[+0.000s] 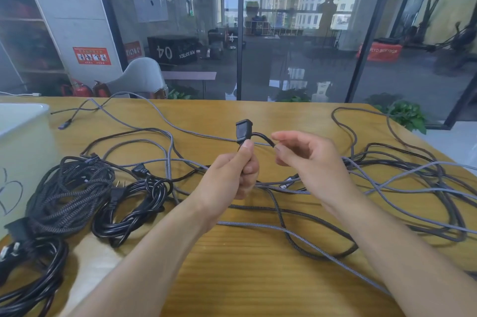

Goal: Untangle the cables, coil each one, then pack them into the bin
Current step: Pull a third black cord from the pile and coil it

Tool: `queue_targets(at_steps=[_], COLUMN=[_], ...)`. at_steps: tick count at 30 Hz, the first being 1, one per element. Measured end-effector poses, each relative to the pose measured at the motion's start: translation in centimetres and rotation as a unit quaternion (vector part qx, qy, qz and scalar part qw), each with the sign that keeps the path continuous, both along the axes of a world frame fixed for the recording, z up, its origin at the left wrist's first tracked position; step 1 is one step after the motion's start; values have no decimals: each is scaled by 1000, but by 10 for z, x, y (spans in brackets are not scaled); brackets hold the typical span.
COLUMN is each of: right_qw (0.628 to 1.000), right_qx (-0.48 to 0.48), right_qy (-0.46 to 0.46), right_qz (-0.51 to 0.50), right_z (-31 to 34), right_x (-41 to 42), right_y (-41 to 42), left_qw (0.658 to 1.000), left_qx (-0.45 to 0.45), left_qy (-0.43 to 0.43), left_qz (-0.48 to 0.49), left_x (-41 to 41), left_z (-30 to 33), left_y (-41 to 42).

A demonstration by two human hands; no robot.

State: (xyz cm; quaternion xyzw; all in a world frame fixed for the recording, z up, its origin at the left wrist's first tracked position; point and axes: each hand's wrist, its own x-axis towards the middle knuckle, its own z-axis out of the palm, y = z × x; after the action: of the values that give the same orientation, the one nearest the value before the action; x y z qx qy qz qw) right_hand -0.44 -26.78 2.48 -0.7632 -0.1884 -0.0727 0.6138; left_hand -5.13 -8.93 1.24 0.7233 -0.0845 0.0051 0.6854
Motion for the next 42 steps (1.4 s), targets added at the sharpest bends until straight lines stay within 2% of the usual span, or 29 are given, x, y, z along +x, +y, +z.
queue_targets(at_steps=[4, 8, 16, 19, 20, 21, 23, 24, 29, 33, 39, 42], right_qw=[999, 997, 989, 992, 992, 978, 917, 901, 914, 918, 918, 921], right_qx=[3, -36, -34, -32, -78, -164, -342, -381, -338, -297, -293, -298], right_qy=[2, 2, 2, -15, -58, -121, -206, -206, -170, -145, -91, -76], right_qz=[36, 69, 142, 121, 82, 36, 14, 30, 146, 219, 252, 238], right_z=[6, 11, 11, 11, 10, 9, 6, 4, -5, -13, -19, -25], right_x=[-9, -18, -19, -18, -17, -15, -13, -12, -17, -22, -20, -15], right_y=[4, 7, 4, 1, -1, -4, -7, -6, 3, 13, 16, 15], left_qw=[999, 998, 997, 996, 995, 994, 991, 989, 981, 982, 989, 971], left_qx=[27, 30, 35, 23, 17, 8, -6, -9, -9, -28, -127, -237], left_qy=[2, -2, -23, -24, -24, -24, -29, -32, -53, -56, -6, 19], left_qz=[20, 50, 69, 86, 97, 108, 132, 142, 189, 180, 72, 27], left_x=[1, 3, 3, 4, 4, 4, 5, 6, 8, 4, -2, -2], left_z=[-2, -6, -4, -2, -2, -1, 0, 0, 0, 5, 8, 12], left_y=[-1, 0, 0, 1, 2, 3, 6, 7, 12, 11, 3, 4])
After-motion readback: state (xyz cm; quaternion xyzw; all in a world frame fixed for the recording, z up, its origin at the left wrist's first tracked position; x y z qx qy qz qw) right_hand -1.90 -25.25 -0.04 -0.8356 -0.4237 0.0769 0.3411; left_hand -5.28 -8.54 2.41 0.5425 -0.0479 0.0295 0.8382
